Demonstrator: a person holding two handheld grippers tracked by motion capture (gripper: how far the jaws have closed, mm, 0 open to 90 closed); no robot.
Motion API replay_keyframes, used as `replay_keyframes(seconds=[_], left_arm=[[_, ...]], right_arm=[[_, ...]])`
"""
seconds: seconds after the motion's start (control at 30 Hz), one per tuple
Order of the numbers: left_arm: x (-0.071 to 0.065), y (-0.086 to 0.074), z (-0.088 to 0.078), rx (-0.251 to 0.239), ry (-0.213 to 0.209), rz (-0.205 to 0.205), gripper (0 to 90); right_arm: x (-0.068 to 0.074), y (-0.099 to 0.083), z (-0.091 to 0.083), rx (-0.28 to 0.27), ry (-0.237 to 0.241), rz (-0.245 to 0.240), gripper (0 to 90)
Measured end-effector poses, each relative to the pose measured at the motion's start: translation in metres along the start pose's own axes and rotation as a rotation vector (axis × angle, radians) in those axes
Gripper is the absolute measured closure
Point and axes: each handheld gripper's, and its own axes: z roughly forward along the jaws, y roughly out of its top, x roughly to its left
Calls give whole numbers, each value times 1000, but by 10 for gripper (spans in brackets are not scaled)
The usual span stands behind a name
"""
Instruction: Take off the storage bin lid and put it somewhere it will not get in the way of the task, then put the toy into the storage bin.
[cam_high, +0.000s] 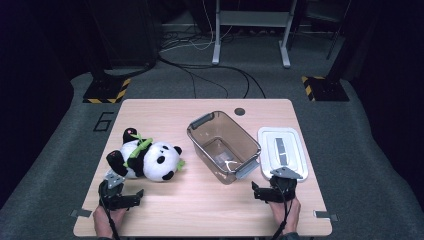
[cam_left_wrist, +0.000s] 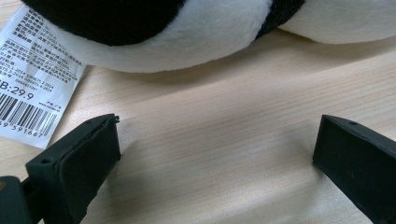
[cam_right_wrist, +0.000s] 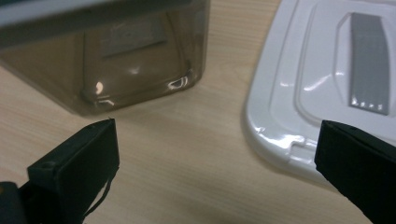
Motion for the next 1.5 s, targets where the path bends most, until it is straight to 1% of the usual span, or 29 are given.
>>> replay_keyframes(seconds=[0.03,0.07,0.23,0.27,0.3,0.33,0.4,0.5,0.53,0.57,0.63,0.77,0.9,0.93,0.97,1.03,1.07,1.1,1.13,1.17,1.2,1.23,1.27,1.3,1.37,1.4,1.43,1.47,1.5], left_arm=[[0,0,0,0,0,0,0],[0,0,0,2,0,0,0],[0,0,0,3,0,1,0],[0,0,0,2,0,1,0],[0,0,0,2,0,1,0],[-1,0,0,-4,1,-7,0],[0,0,0,-3,1,-7,0],[-1,0,0,-4,1,-9,0],[0,0,0,-3,2,-8,0],[0,0,0,-3,2,-8,0],[0,0,0,-3,2,-8,0],[0,0,0,-3,3,-8,0],[0,0,0,-3,4,-9,0],[0,0,1,-9,29,-35,0],[0,0,1,-3,45,-48,0],[1,0,1,-4,48,-53,0],[1,1,0,3,43,-56,0],[1,1,0,3,43,-56,0],[1,2,-2,29,33,-54,2],[1,2,-2,29,33,-54,4],[2,3,-3,26,20,-60,5],[3,4,-6,27,-9,-72,5],[1,7,-10,19,-15,-74,35],[0,10,-13,13,-21,-70,35],[-2,13,-16,7,-29,-68,45],[-5,21,-23,-7,-29,-53,47],[-5,21,-23,-7,-29,-53,47],[-7,29,-29,-25,-36,-41,47],[-8,34,-32,-32,-35,-33,46]], right_arm=[[0,0,0,0,0,0,0],[4,-6,3,5,6,-14,0],[16,-18,9,27,20,-31,0],[17,-20,11,31,20,-47,0],[17,-20,11,31,20,-47,0],[22,-23,14,42,24,-60,0],[26,-25,17,51,25,-86,0],[30,-26,20,63,27,-97,0],[34,-27,23,73,24,-104,0],[35,-27,23,85,26,-129,0],[37,-27,25,93,25,-146,0],[35,-27,27,98,46,-132,0],[35,-28,27,97,52,-137,0],[35,-28,26,100,55,-144,0],[35,-28,26,99,55,-142,0],[35,-28,27,99,53,-144,0],[35,-28,27,97,64,-147,0],[35,-28,27,97,64,-147,0],[35,-28,27,98,68,-158,1],[35,-28,26,99,77,-160,3],[35,-28,27,98,76,-158,3],[35,-28,27,98,76,-158,3],[35,-28,27,98,77,-159,2],[35,-28,27,96,76,-150,2],[35,-28,27,97,78,-152,1],[35,-27,27,96,82,-156,7],[35,-27,27,96,82,-156,7],[35,-28,27,92,75,-153,13],[35,-27,27,92,74,-154,15]])
